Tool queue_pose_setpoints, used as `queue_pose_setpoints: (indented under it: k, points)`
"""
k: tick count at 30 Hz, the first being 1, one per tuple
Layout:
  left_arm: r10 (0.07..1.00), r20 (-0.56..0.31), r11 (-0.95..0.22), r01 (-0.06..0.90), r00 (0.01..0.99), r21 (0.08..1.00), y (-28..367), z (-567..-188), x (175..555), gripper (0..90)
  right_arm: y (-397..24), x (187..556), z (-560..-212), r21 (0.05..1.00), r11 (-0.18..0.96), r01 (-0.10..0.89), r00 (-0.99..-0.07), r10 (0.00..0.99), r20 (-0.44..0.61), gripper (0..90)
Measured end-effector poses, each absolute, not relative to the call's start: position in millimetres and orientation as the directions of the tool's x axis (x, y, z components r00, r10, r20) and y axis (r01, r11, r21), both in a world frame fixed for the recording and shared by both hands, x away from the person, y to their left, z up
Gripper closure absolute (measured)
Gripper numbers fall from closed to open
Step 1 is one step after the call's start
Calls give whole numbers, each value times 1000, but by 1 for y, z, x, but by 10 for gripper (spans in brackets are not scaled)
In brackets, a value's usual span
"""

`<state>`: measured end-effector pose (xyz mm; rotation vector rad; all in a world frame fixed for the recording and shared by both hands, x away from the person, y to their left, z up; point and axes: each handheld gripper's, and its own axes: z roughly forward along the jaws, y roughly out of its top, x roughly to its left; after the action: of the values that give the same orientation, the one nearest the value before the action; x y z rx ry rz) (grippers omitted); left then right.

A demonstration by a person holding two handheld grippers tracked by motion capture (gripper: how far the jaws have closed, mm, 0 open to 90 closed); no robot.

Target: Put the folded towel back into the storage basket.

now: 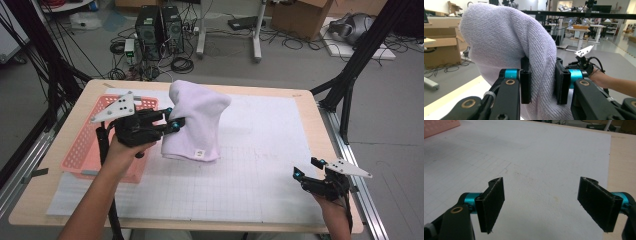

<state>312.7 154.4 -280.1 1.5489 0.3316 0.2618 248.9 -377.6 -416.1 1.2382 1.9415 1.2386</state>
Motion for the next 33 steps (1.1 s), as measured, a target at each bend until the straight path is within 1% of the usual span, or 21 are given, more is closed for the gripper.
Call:
queue_pose_setpoints:
  k: [7,19,33]
  points:
    - [386,-51,4,53,921,999,183,-278,314,718,-377,249,-416,893,164,419,-443,895,44,206]
    - [411,-70,46,56,909,997,234,-276,313,717,-375,250,-416,891,165,423,-433,900,39,206]
    - [453,-93,71,68,887,995,285,-284,314,717,-371,251,-417,886,173,431,-428,903,32,206]
